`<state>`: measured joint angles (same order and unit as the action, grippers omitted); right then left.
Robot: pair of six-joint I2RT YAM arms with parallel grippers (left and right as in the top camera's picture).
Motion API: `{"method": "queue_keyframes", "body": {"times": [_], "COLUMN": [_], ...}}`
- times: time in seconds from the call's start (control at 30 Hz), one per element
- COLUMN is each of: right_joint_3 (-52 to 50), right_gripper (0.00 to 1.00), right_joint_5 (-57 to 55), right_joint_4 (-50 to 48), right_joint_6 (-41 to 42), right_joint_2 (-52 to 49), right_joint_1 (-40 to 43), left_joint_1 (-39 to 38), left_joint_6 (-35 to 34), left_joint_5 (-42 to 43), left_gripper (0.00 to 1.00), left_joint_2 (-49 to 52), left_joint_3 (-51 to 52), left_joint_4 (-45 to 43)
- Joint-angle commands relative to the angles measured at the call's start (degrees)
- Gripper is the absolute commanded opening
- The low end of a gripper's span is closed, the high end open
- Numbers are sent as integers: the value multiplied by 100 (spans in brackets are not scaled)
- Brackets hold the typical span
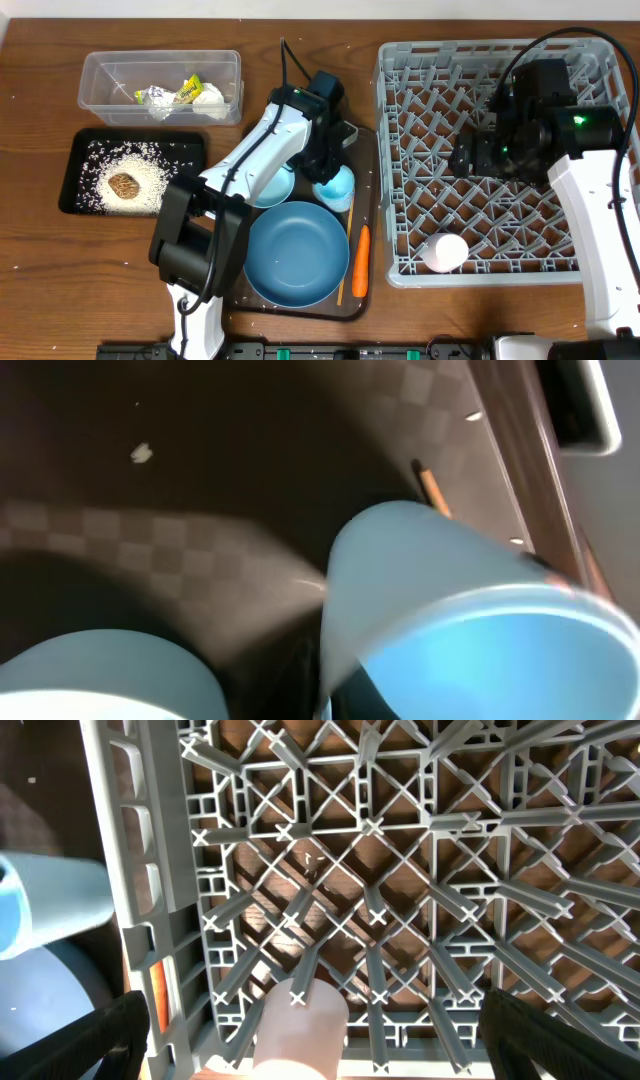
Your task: Sort waste into correct bins and load items into the dishwasher rack
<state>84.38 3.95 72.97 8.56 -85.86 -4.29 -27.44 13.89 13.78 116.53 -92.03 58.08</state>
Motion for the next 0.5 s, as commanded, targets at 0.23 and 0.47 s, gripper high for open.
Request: {"method": "queue_keyframes", "body": {"times": [0.23,0.47], "right_joint_3": [68,68], "right_gripper": [99,99], "right_joint_5": [149,2164], "right_joint_4": [-133,-946], "right_joint_6": [-197,-1158], "right_joint_2": [-9,-9], "right_joint_1": [15,15], "left_joint_1": [177,977], "left_joint_6": [-782,-815], "left_joint_5": [146,1956], "left_gripper": [6,6], "left_joint_2": [-219,-1117], "left_joint_3": [-234,-267], "left_joint_4": [11,-118]}}
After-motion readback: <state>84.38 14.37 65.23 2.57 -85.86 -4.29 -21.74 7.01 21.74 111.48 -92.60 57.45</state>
